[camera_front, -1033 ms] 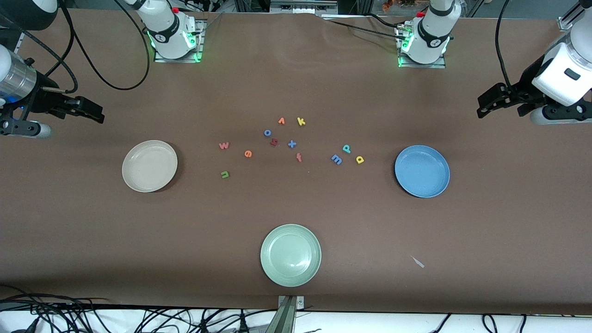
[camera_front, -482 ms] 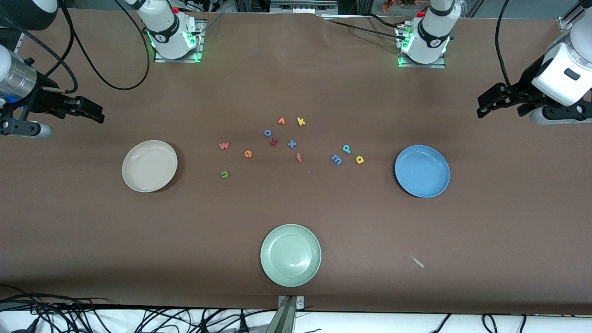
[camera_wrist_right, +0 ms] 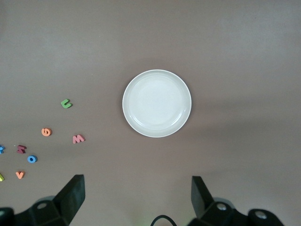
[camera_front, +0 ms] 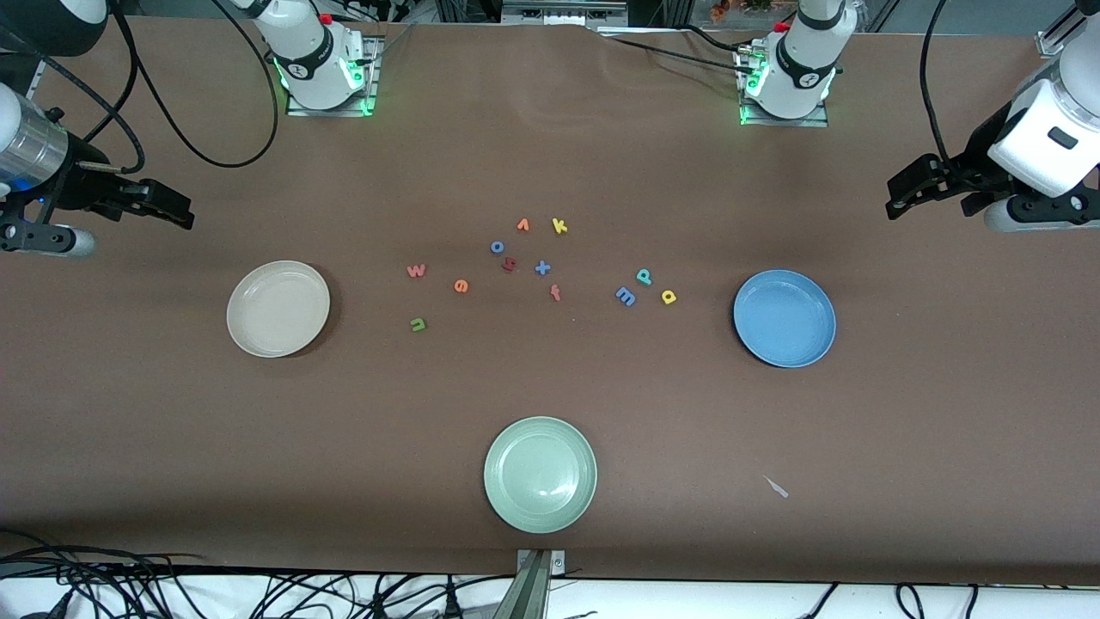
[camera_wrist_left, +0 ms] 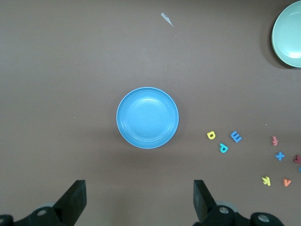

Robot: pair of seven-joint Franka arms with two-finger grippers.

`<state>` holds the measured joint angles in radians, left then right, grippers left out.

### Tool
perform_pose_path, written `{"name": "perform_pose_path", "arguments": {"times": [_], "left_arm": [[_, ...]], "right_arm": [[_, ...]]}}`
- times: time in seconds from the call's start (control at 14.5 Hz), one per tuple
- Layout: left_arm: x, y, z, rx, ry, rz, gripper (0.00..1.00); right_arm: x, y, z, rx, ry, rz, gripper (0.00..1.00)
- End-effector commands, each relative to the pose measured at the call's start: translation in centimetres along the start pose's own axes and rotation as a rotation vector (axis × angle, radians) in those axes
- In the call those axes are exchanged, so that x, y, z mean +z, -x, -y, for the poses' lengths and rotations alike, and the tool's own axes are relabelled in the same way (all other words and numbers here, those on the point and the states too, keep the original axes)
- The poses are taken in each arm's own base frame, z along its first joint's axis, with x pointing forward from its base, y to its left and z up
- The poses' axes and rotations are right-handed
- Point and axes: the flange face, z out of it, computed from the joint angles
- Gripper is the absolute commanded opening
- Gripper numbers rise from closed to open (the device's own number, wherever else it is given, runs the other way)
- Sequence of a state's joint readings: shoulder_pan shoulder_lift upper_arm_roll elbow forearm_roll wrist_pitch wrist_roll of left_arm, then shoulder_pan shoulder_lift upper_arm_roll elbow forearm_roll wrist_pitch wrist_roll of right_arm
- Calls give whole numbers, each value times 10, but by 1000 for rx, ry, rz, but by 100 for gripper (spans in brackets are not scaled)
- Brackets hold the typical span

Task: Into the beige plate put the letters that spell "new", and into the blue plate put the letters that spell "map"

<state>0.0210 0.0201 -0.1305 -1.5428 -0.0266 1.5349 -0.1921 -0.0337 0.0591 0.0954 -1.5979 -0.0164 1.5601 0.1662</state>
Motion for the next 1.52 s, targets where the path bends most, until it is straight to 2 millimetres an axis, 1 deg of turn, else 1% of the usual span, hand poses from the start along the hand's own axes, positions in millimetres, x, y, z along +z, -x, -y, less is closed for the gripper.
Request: {"name": "perform_pose_path", "arguments": {"times": [0.0,0.28,0.34,0.41,0.76,0.96,1.45], "left_arm": [[-7,1,-3,14,24,4,100],[-7,1,-5,11,25,1,100],[-7,2,-12,23,22,-2,100],[-8,2,-14,30,17,-6,100],[-7,1,-8,34,2,-8,100],[-7,-1,1,20,-1,-7,100],[-7,-2,2,15,-2,-12,100]], "right_arm": [[-1,4,1,-16,-18,-5,100],[-2,4,0,-16,-16,-7,100],[-2,4,0,-16,-16,-7,100],[-2,4,0,-16,-16,-7,100],[-1,4,0,-16,-16,-5,100],[-2,5,0,-14,-16,-7,100],[-2,5,0,-16,-16,-7,100]]}}
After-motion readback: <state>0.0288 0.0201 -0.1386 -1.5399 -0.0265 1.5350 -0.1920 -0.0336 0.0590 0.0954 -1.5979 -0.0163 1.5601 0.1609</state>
